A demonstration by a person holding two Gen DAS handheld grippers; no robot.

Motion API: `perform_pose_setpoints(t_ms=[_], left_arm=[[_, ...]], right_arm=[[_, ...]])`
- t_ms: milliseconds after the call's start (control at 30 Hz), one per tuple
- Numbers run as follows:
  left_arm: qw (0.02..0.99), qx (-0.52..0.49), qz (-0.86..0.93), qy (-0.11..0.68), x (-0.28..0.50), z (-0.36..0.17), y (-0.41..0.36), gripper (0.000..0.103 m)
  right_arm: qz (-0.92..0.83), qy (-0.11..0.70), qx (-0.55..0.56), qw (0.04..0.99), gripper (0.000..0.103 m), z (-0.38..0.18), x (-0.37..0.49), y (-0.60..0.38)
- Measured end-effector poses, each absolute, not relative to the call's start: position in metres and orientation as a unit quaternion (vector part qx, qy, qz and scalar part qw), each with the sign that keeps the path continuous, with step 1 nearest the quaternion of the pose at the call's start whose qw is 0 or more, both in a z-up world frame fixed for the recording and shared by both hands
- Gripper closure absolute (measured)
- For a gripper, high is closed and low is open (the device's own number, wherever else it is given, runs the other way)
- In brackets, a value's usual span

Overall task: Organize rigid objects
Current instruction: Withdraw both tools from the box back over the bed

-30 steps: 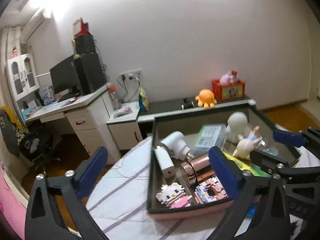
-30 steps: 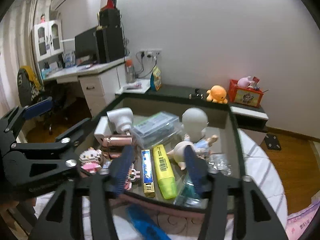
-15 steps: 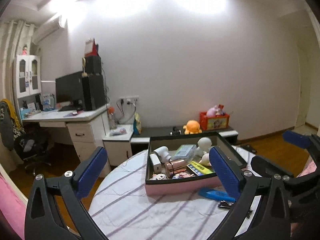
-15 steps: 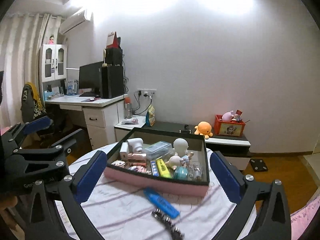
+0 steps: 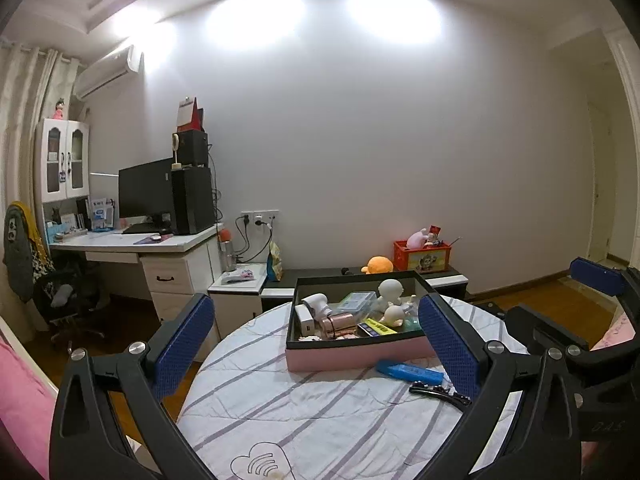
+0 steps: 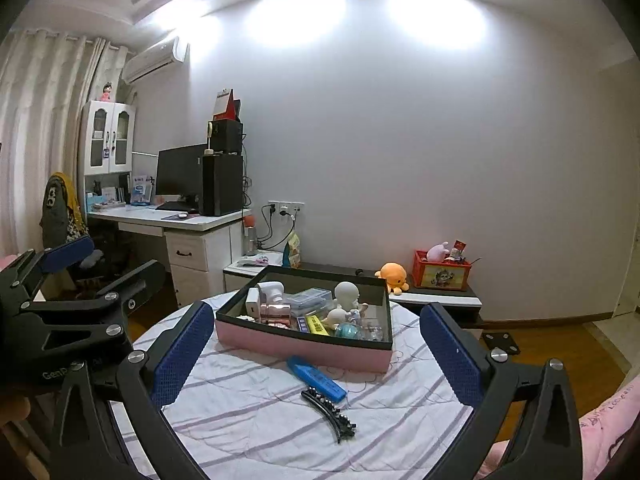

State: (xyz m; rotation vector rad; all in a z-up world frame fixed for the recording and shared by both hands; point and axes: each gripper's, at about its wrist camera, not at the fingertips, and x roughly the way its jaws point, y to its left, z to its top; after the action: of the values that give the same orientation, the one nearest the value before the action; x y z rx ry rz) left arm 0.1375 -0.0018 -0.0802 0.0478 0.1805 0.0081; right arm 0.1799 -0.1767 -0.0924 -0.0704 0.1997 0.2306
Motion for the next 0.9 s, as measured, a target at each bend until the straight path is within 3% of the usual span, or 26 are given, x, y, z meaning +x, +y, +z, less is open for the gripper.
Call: perform_pose_setpoints(t_ms=[433, 900], left_arm=[[0.991, 0.03, 0.0, 0.131, 0.154, -0.097, -0.005, 0.0], [0.963, 0.002, 0.002, 0.27, 0.218, -0.167, 0.013, 0.0]], right_arm=[[0.118, 0.13, -0.026, 0.984, 0.0, -0.11, 0.191, -0.182], [0.114, 0.277, -0.027, 0.954, 0.0, -0.191, 0.267, -0.19]])
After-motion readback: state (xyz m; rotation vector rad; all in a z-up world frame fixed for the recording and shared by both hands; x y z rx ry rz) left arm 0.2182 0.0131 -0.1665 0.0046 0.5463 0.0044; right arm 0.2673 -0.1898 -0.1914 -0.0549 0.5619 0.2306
